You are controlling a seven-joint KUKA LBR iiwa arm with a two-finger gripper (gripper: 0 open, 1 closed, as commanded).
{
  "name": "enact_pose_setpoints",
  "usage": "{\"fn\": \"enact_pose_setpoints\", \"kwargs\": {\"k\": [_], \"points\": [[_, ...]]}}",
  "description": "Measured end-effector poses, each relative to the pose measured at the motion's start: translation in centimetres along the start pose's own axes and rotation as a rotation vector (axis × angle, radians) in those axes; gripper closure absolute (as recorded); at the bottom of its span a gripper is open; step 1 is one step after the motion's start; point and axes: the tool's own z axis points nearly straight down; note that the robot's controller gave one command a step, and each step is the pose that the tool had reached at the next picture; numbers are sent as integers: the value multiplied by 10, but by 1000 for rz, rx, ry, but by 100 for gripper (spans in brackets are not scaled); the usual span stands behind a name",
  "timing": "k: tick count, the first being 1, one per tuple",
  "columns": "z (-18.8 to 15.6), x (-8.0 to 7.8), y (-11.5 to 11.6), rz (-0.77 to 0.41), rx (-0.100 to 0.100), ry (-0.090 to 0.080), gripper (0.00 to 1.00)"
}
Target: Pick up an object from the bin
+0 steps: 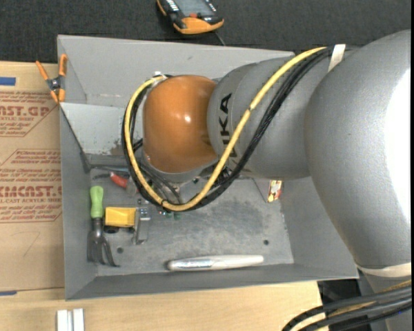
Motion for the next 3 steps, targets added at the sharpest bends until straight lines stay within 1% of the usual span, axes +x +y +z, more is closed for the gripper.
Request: {"fn": "enact_pose_setpoints", "kwargs": {"k": [1, 2, 3], "points": [[-5, -2, -1, 3, -1, -7, 0], [92, -5, -16, 70, -2, -1, 0], [91, -2, -10, 94, -8, -15, 0]]}}
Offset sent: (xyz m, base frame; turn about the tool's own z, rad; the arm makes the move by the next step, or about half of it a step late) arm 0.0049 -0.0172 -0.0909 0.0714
